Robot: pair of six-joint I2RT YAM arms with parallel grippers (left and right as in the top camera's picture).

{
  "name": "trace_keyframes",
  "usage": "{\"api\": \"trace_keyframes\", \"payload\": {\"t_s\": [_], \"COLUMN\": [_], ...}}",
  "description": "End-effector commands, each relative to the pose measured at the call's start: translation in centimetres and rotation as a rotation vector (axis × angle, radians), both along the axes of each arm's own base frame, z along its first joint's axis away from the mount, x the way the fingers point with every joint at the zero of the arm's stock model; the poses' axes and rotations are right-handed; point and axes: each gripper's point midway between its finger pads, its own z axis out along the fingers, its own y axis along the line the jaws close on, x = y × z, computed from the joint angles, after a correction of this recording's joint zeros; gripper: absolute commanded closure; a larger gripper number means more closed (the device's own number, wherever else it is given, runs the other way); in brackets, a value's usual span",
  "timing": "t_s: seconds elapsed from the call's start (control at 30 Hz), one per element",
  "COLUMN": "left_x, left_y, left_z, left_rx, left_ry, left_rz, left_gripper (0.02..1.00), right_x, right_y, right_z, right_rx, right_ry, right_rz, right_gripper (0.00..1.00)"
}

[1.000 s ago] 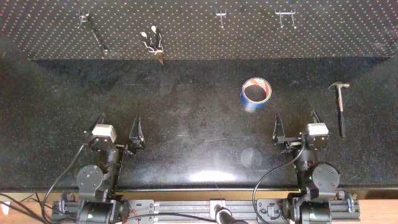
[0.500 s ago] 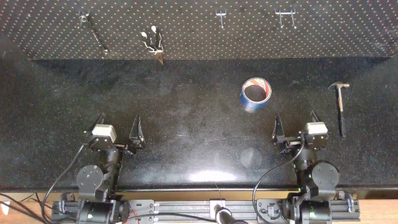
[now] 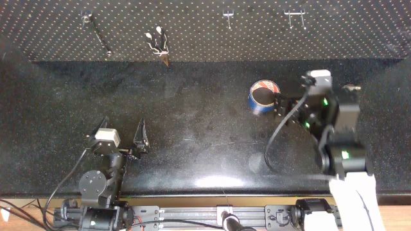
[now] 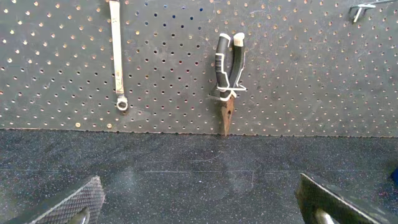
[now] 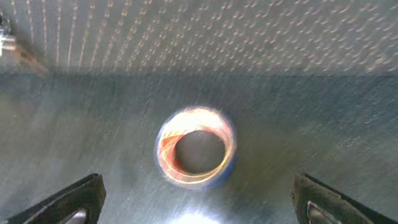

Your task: Place Tools Onto Pegboard

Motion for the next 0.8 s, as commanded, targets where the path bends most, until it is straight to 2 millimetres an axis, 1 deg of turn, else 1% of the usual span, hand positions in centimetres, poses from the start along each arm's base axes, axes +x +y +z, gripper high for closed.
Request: {"api": "trace_keyframes", "payload": {"t_s": [0.03,0.1,0.23,0.27,0.37,0.43,0.57,0.7,0.8], "left_x": [0.0,0.0,0.0,0.0,0.0,0.0,0.0,0.0,0.0], "left_y": [0.2,0.2,0.2,0.2,0.2,0.2,0.2,0.2,0.2], "left_z": [0.0,0.0,0.0,0.0,0.0,0.0,0.0,0.0,0.0], "left_rx": [0.009,0.009,0.009,0.009,0.009,0.009,0.009,0.009,0.009], "left_ry": [-0.004,-0.004,-0.004,-0.004,-0.004,-0.004,-0.004,-0.004,-0.004], "left_rz": [0.009,0.009,0.009,0.009,0.009,0.009,0.009,0.009,0.009], "left_gripper": [0.023,0.025,0.023,0.023,0.023,0.023,0.023,0.025,0.023], "right_x": [0.4,0.4,2.3,2.5,2.4,2.7,3.5,3.2,3.7], "right_y": [2.8,3.1,4.6,5.0,3.8,3.9,5.5,7.2,7.9], "right_z": [0.0,-0.6,-1.5,-1.8,-4.0,-4.9,-6.4,-8.5,-10.1], "right_rx": [0.074,0.066,0.044,0.027,-0.128,-0.165,-0.192,-0.226,-0.238], "right_ry": [0.203,0.301,0.423,0.461,0.693,0.753,0.799,0.843,0.857], "right_rz": [0.096,0.110,0.155,0.170,0.098,0.102,0.151,0.211,0.232], "right_gripper": [0.025,0.025,0.025,0.025,0.025,0.025,0.025,0.025,0.025]}}
